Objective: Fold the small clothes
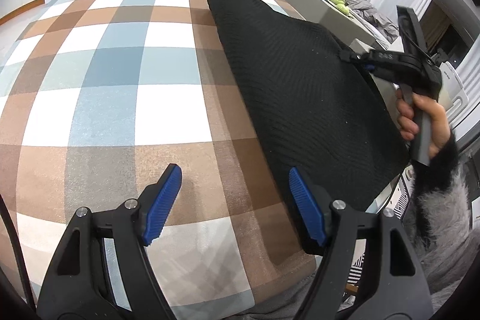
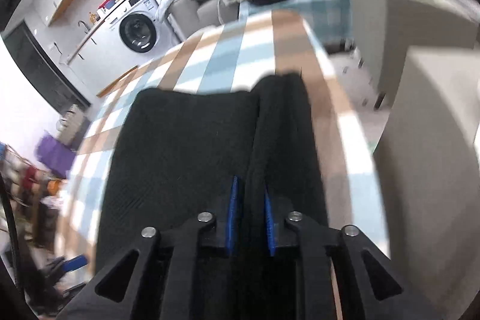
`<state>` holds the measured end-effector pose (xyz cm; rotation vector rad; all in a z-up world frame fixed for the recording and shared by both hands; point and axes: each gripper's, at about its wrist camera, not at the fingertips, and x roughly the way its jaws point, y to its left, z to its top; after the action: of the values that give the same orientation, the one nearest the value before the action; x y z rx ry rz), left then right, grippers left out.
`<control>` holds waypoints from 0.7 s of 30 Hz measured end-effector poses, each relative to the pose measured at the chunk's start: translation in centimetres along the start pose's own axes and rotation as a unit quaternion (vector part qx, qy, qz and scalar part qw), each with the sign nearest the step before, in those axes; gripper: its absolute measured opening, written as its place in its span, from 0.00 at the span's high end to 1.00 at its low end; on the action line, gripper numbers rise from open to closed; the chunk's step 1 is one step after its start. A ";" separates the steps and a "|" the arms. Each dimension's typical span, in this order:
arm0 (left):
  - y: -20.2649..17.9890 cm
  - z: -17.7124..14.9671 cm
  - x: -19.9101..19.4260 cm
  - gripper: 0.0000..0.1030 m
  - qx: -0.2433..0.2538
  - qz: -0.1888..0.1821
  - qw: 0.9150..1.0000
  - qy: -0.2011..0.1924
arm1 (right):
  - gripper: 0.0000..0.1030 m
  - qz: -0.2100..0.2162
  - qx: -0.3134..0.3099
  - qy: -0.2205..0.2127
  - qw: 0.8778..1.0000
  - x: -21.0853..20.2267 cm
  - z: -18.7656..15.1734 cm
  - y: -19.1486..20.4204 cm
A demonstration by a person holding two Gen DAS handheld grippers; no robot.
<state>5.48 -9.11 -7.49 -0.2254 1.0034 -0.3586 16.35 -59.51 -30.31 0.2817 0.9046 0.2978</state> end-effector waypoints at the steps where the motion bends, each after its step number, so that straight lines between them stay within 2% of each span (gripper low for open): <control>1: 0.0 0.0 0.0 0.30 -0.001 -0.003 1.000 -0.001 | 0.78 0.014 0.008 0.002 1.000 -0.6 -0.8 -0.3; 4: 0.0 0.0 0.0 0.30 -0.004 -0.008 1.000 -0.003 | 0.70 0.054 0.027 0.008 0.998 -2.9 -4.7 -0.9; 6: 0.0 0.1 0.3 0.30 -0.006 -0.011 1.000 0.000 | 0.69 0.077 0.038 0.009 0.996 -4.5 -7.8 -1.1; 9: -0.5 0.2 0.7 0.30 -0.003 -0.015 1.000 0.006 | 0.69 0.082 0.048 0.006 0.995 -6.2 -11.3 -1.1; 11: -0.9 0.3 0.9 0.30 0.003 -0.018 1.000 0.007 | 0.70 0.070 0.037 -0.008 0.997 -7.0 -13.0 -0.7; 13: -1.4 0.3 0.9 0.30 0.007 -0.022 1.000 0.008 | 0.89 0.044 0.012 -0.027 0.999 -7.5 -13.8 -0.1; 16: -2.1 0.3 1.0 0.30 0.017 -0.025 1.000 0.009 | 0.90 0.060 -0.007 -0.069 0.996 -9.4 -13.2 0.9; 17: -2.3 0.3 0.9 0.30 0.021 -0.024 0.999 0.009 | 0.90 0.052 -0.011 -0.085 0.995 -10.0 -12.9 0.9; 19: -2.6 0.1 0.9 0.30 0.021 -0.028 0.999 0.009 | 0.90 0.013 -0.003 -0.074 0.997 -9.5 -12.7 0.1; 20: -2.6 0.0 1.0 0.30 0.018 -0.030 0.999 0.011 | 0.90 -0.014 0.014 -0.046 0.999 -8.3 -12.8 -0.7; 21: -2.6 0.0 1.2 0.30 0.013 -0.030 0.999 0.014 | 0.89 -0.018 0.031 -0.031 0.999 -7.6 -12.9 -1.3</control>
<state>5.56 -11.92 -7.51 -0.2283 1.0207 -0.4311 1.71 -62.03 -32.82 0.3299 0.8576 0.2268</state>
